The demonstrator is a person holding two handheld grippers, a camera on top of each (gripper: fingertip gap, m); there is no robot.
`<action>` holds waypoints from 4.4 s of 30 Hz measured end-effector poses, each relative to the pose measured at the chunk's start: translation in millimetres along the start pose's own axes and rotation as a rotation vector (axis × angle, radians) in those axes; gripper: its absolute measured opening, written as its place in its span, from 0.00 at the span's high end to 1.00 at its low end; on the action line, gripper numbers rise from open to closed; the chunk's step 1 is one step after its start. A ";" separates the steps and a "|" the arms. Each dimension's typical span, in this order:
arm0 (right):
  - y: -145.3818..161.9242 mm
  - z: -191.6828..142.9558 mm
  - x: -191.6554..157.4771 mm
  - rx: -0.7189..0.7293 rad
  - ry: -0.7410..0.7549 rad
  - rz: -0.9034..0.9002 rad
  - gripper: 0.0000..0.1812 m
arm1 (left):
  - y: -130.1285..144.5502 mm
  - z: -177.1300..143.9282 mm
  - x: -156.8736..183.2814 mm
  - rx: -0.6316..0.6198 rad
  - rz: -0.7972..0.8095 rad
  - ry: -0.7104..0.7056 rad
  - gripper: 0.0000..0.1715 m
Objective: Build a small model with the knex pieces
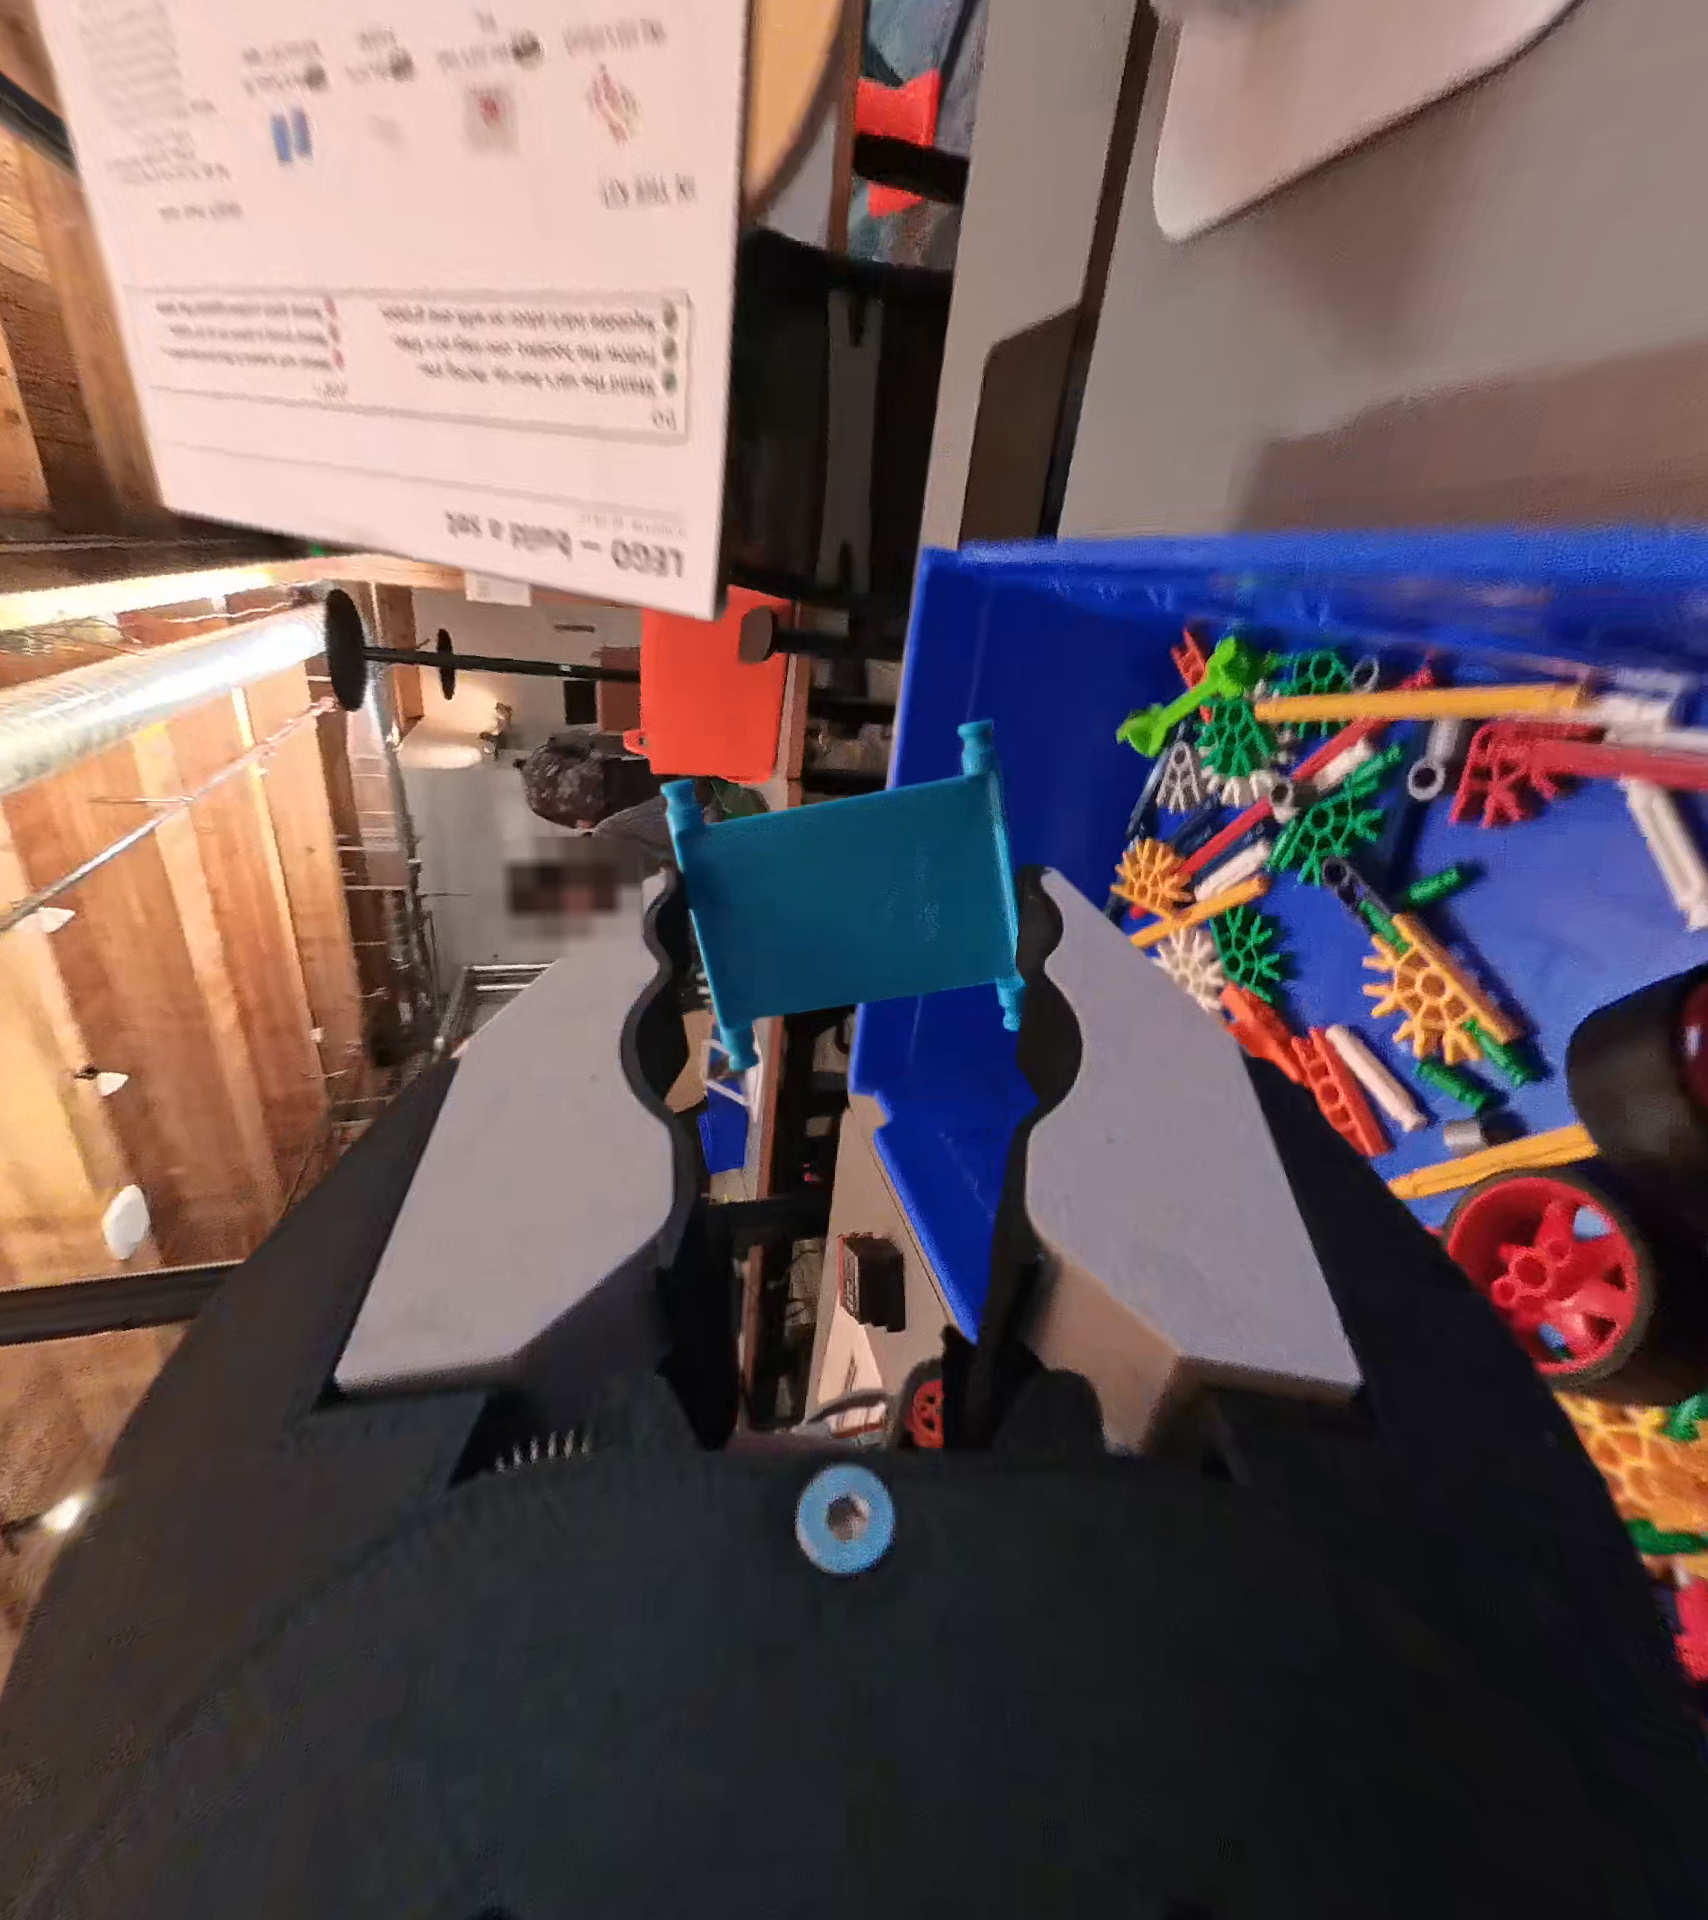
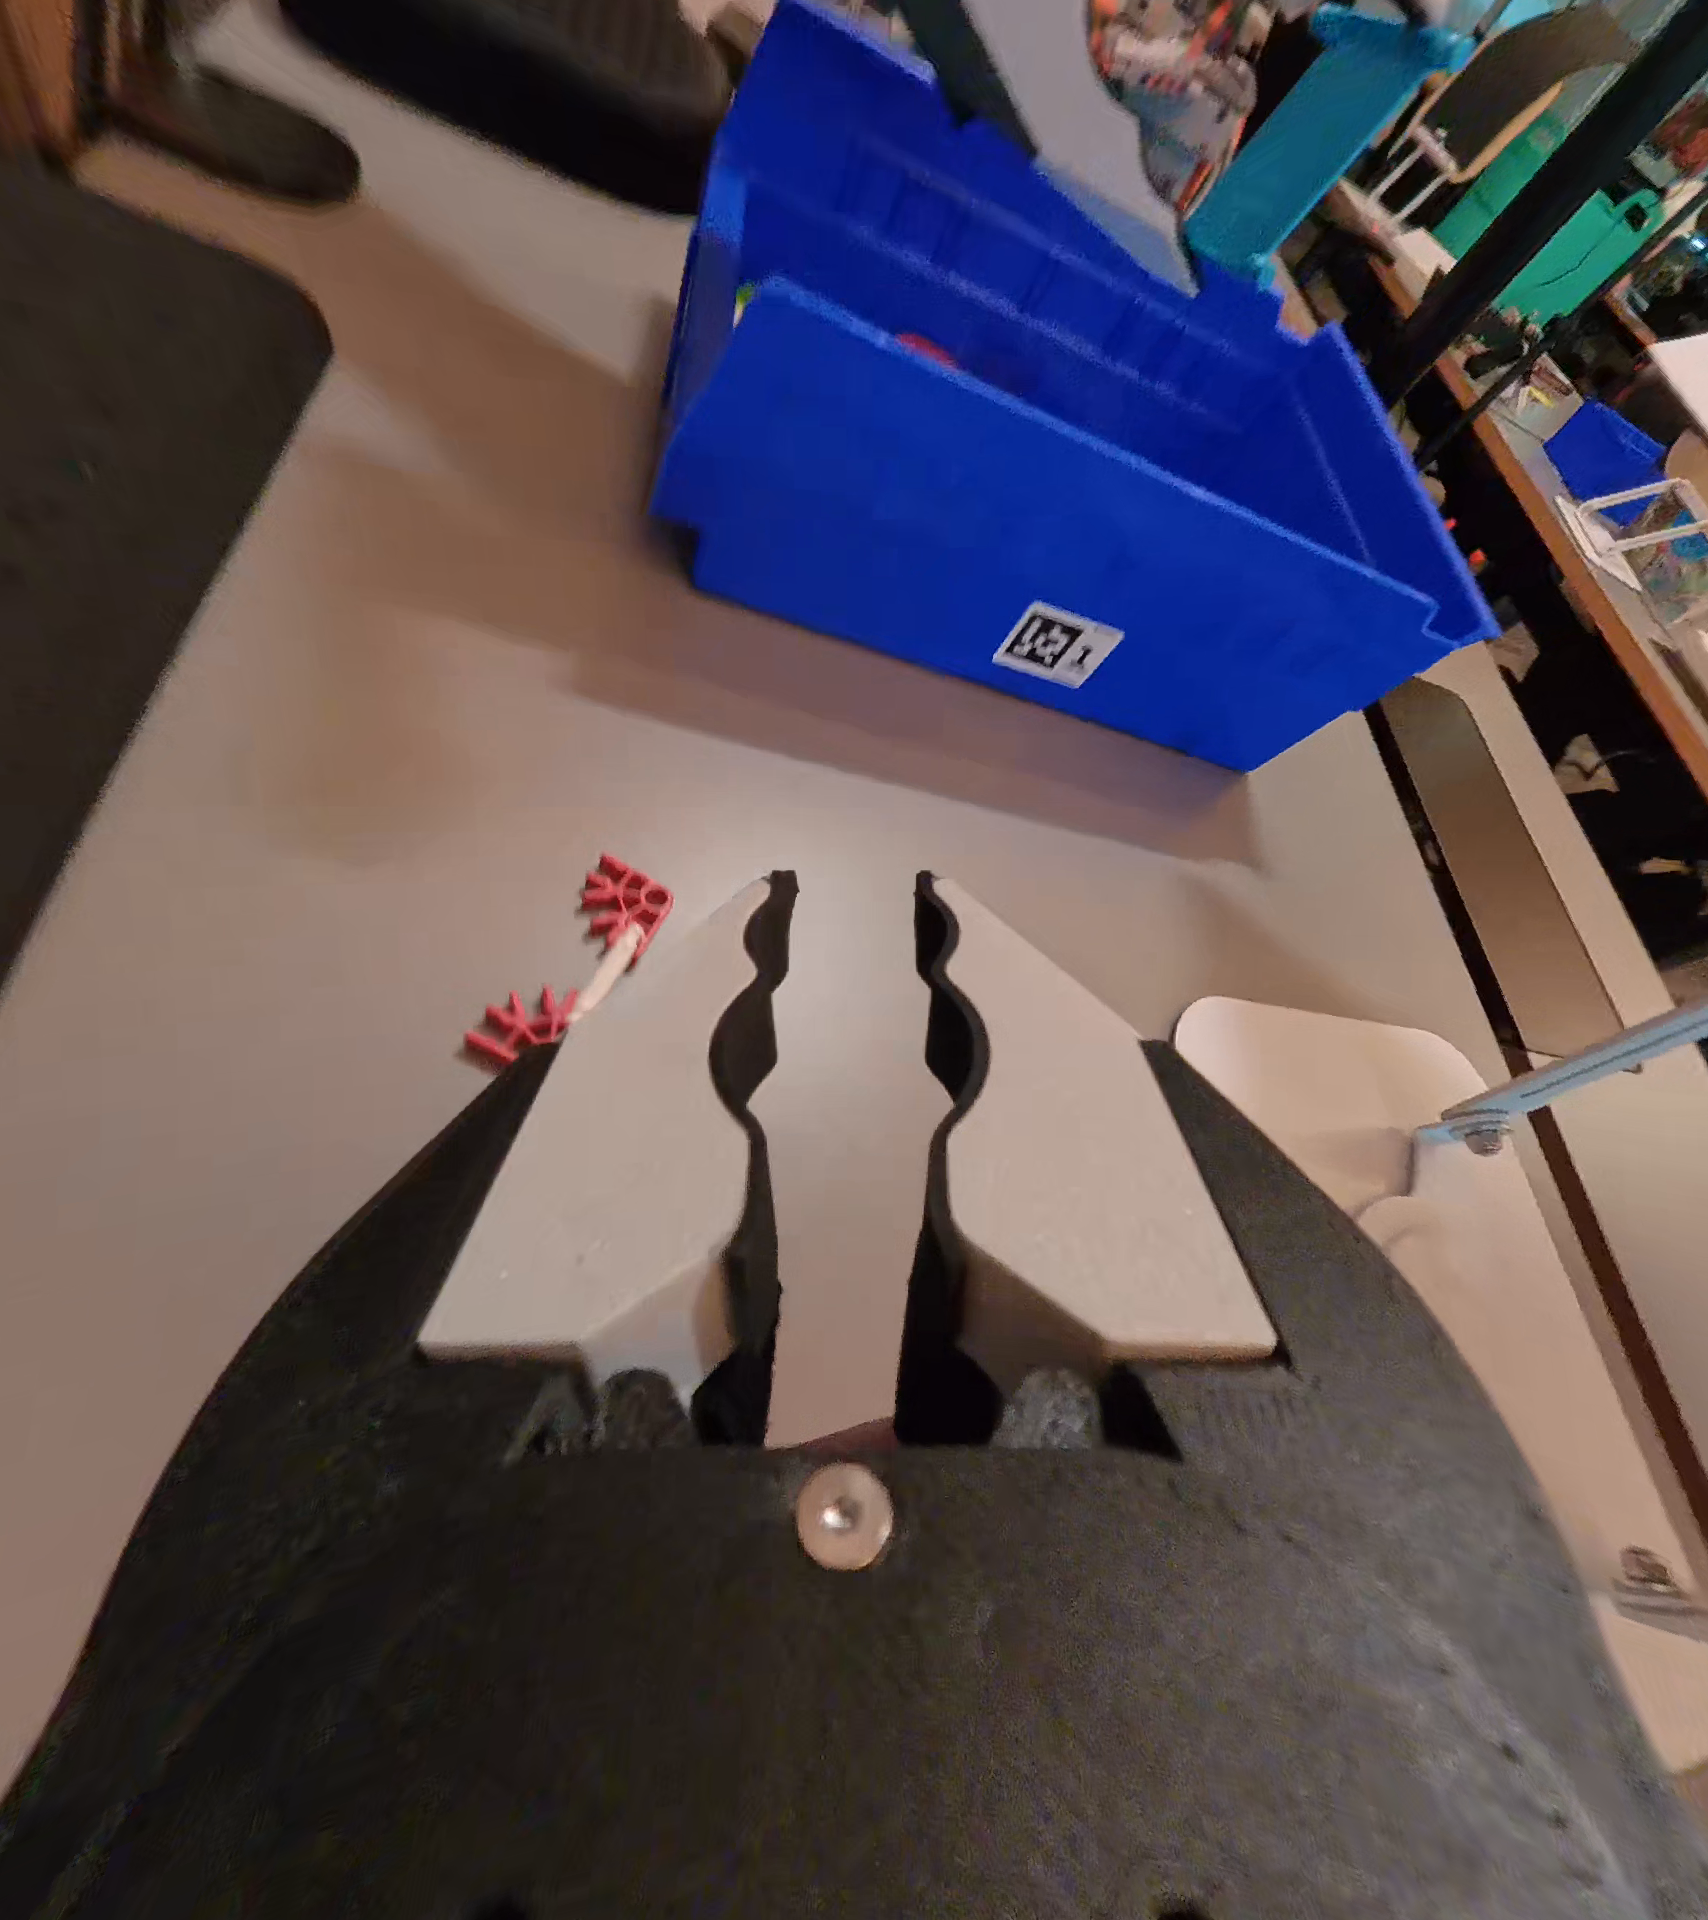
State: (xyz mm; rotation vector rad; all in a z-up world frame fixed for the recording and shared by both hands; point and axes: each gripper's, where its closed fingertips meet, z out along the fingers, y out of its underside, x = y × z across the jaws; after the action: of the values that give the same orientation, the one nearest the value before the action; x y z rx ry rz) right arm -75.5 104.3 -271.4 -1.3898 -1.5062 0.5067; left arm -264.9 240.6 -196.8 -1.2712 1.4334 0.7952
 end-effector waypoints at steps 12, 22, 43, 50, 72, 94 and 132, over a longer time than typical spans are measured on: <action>-52.9 -28.9 14.5 0.291 -0.056 0.389 0.81 | -188.4 -55.6 43.4 0.304 0.191 -0.028 0.64; -54.2 -33.2 17.3 0.311 -0.071 0.457 0.82 | -225.3 -61.7 64.0 0.387 0.254 -0.091 0.95; -55.7 -44.5 19.7 0.323 -0.066 0.348 0.83 | -215.7 -61.0 53.1 0.437 -0.298 0.206 0.99; -27.6 -30.1 20.8 0.156 -0.001 0.210 0.81 | -195.3 -81.2 82.1 0.382 -0.890 0.622 0.99; -40.1 -21.9 -25.5 0.248 -0.364 0.504 0.99 | -171.0 -105.6 145.1 0.293 -1.141 0.586 0.82; -54.8 -33.2 -19.5 0.410 -0.366 0.536 0.92 | -191.5 -115.2 106.5 0.576 -1.417 0.611 0.97; 61.5 28.4 -47.7 -0.324 -0.447 -0.199 0.83 | -144.7 -137.7 191.6 0.155 -1.200 1.041 0.97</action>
State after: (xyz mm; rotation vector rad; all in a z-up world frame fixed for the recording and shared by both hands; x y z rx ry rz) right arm -75.4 85.0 -351.9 -1.4066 -2.1423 0.4830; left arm -146.6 24.0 -322.2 -2.1517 1.0441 -0.8827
